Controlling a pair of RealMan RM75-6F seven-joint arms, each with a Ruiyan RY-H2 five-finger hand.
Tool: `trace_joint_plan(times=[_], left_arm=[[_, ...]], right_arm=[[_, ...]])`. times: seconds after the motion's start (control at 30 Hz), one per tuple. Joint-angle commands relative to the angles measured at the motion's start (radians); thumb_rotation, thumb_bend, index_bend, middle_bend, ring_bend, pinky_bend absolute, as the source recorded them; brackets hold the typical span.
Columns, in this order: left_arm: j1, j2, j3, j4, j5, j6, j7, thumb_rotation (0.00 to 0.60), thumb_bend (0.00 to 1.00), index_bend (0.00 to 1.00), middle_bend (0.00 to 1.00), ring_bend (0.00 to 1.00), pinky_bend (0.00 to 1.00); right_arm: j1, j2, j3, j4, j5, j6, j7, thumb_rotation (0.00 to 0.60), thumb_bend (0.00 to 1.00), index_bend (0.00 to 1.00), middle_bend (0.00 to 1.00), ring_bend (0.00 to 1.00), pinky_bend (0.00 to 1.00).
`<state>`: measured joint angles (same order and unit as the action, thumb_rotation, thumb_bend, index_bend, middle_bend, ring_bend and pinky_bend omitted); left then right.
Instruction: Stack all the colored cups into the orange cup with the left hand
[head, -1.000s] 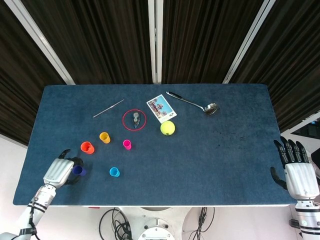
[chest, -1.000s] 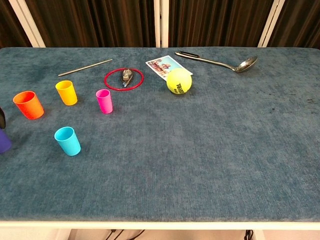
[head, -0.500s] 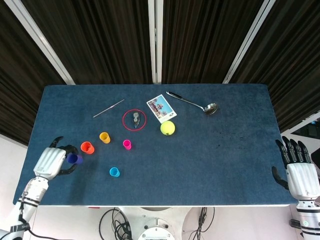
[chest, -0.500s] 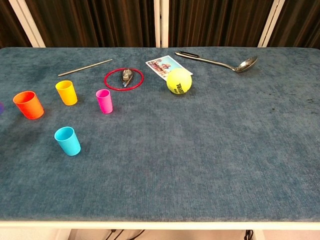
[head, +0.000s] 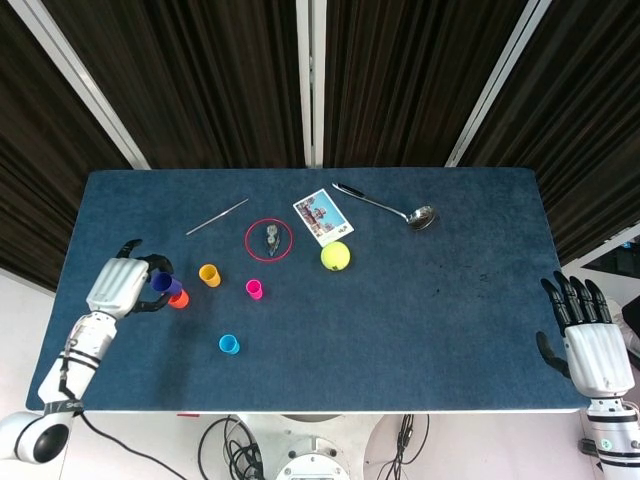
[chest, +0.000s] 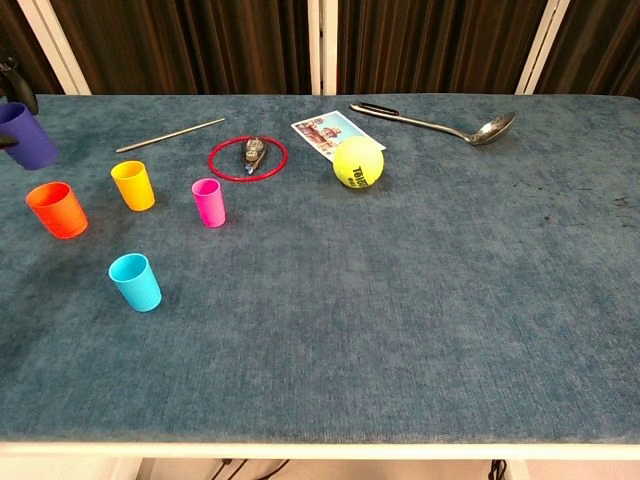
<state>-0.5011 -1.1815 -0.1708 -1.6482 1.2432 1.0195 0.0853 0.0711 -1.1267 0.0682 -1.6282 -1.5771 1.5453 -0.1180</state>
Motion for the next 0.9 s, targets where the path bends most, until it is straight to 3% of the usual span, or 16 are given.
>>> trace_joint_plan(times=[0.03,0.5,0.9], left_arm=[[-0.018,-0.028,0.001,0.035,-0.024,-0.019,0.019,0.600,0.31,0.47,0.44,0.50,0.10],[-0.027,-0.074,0.032,0.088,-0.037,-0.028,0.036,0.600,0.31,0.46,0.44,0.50,0.10],[-0.030,-0.104,0.053,0.121,-0.031,-0.008,0.092,0.600,0.31,0.41,0.38,0.37,0.09]], right_arm=[[0.000,0.001,0.001,-0.003,0.001,0.002,-0.001,0.600,0.36,0.00,0.00,0.00,0.00],[-0.004,-0.004,-0.003,0.002,0.014,-0.005,0.003,0.600,0.36,0.00,0.00,0.00,0.00],[-0.004,-0.006,0.004,0.005,0.020,0.002,0.010,0.600,0.36,0.00,0.00,0.00,0.00]])
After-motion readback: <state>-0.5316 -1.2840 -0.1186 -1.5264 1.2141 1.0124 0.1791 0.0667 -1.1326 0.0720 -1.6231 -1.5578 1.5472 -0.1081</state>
